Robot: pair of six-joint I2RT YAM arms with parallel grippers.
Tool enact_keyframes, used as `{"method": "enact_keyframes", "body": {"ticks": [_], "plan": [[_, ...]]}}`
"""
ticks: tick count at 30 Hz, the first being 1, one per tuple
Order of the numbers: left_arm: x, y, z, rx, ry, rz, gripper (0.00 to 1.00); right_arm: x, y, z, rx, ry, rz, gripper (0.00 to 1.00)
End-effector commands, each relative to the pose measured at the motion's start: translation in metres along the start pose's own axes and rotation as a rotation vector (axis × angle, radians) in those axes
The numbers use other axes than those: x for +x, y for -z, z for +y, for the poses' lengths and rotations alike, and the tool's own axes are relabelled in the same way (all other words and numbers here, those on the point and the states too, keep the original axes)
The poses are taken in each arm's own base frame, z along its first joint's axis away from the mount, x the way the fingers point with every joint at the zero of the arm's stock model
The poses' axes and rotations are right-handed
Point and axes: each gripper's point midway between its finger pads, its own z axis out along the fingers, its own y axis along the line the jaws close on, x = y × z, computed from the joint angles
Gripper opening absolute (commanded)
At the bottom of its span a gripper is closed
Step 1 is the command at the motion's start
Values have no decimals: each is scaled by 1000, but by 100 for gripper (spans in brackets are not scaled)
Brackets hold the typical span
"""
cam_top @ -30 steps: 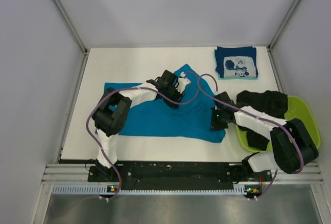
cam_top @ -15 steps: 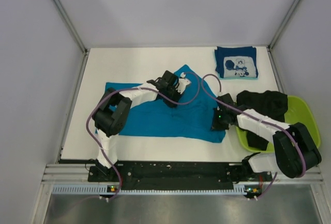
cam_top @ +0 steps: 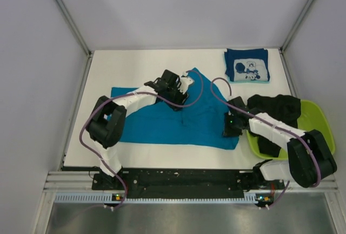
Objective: Fold and stack the t-shirts
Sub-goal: Fold the flattened tshirt in 1/3 of the way
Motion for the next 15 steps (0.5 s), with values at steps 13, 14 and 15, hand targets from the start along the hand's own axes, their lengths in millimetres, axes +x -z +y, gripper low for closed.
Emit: {"method": "enact_keyframes", "body": {"ticks": [13,14,15], "plan": [[147,161,56,-161,-466,383,57,22,53,-21,172,16,66,56],[169,167,59,-161,-482,457,58,23,50,-20,173,7,72,57],[188,173,60,-154,-489,509,59,24,47,-21,179,-4,78,57]]}}
